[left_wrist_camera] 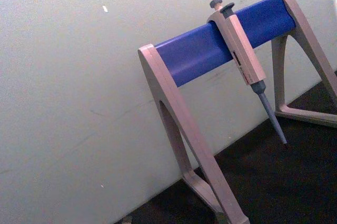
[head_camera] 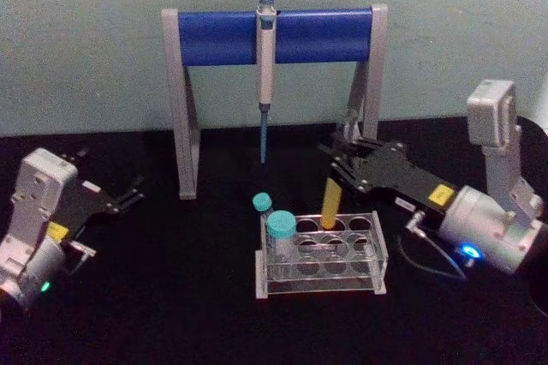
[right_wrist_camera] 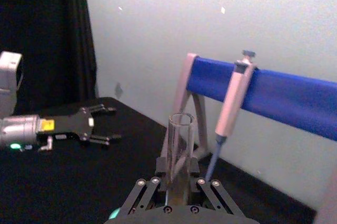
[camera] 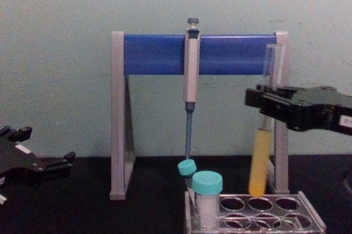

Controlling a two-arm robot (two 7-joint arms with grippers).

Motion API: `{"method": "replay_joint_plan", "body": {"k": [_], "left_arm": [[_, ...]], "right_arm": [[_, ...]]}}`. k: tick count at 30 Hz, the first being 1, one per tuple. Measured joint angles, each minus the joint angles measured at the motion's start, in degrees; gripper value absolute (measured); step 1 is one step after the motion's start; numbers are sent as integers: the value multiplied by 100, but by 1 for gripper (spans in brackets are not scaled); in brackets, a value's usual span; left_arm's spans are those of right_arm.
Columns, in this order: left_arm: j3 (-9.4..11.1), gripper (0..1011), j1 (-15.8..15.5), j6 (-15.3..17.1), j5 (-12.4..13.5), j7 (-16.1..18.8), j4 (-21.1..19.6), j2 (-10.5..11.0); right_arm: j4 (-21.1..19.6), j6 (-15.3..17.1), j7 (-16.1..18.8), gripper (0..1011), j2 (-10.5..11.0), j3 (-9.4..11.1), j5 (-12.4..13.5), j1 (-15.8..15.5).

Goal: Pick up the test tube from the test tube rack, shake it, then place it back into the test tube rack.

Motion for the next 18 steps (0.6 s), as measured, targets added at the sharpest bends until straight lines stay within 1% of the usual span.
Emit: {"method": "replay_joint_plan", "body": {"k": [1, 4, 5, 8, 9, 12, 15, 18], "left_arm": [[0, 1010, 0, 0, 0, 0, 0, 0], [0, 1010, 0, 0, 0, 0, 0, 0], [0, 1010, 0, 0, 0, 0, 0, 0], [0, 1010, 0, 0, 0, 0, 0, 0], [0, 1010, 0, 0, 0, 0, 0, 0], [0, 1010, 0, 0, 0, 0, 0, 0], [0, 1009, 0, 0, 0, 0, 0, 0], [0, 1010, 0, 0, 0, 0, 0, 0]], "right_arm": [[100, -31, 61, 235, -55, -53, 6, 104], [266, -71, 131, 235, -136, -138, 7, 262], [389, -105, 167, 235, -192, -182, 6, 369], [566, -163, 200, 235, -275, -226, 2, 520], [683, -195, 204, 235, -322, -244, -3, 612], [878, -243, 198, 235, -393, -258, -27, 758], [991, -268, 159, 235, -430, -254, -58, 849], [1036, -278, 123, 235, -438, -236, -71, 877]]}}
